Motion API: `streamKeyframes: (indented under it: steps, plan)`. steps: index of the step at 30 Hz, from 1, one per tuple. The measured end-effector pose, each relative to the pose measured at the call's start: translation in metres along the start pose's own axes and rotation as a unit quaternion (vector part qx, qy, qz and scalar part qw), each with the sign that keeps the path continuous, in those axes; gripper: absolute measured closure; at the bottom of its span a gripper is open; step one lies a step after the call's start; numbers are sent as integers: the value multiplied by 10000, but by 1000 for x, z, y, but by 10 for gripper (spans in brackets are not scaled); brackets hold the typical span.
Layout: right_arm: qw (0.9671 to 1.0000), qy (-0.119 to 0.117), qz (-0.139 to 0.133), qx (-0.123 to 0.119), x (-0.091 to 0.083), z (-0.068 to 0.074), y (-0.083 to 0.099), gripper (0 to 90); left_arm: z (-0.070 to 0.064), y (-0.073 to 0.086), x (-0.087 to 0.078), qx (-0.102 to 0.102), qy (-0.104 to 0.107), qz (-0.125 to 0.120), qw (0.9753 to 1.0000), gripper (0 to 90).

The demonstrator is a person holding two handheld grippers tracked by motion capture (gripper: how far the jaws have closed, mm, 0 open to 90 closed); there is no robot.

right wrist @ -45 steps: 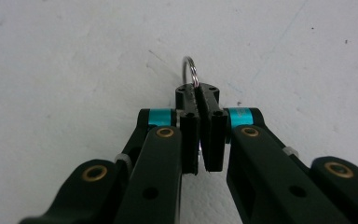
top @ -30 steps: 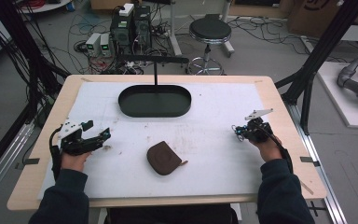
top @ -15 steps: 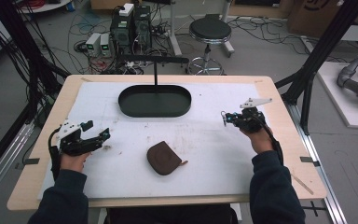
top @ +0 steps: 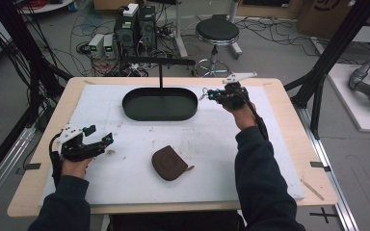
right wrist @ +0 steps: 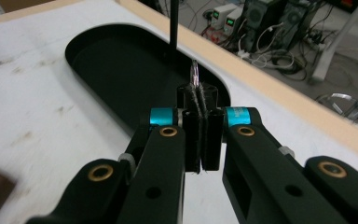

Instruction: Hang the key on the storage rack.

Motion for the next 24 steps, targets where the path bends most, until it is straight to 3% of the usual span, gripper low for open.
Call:
streamKeyframes:
  steps: [6, 12, 19, 24]
  plan:
    - [9999, 24, -48, -154, 14, 3, -40, 900, 0, 2, -1, 14, 35, 19, 10000, 220]
    - [9996, -122, -196, -177, 25, 2, -66, 900, 3, 4, -6, -31, -4, -20, 10000, 224]
    - [9991, -53, -423, -81, 39, -6, -78, 900, 4, 6, -7, -37, -12, -7, 10000, 224]
    - [9986, -82, -483, 216, 48, -15, -74, 900, 4, 6, -7, -36, -6, -20, 10000, 226]
Point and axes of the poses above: each handheld gripper's, and its own axes: x roughly forward along the jaws, y roughly out of its underside, z roughly to its left, the point moved 4 cm from there along x, roughly forward along the jaws, and after that the axes turned 15 degrees about z, right-handed, at the moved point
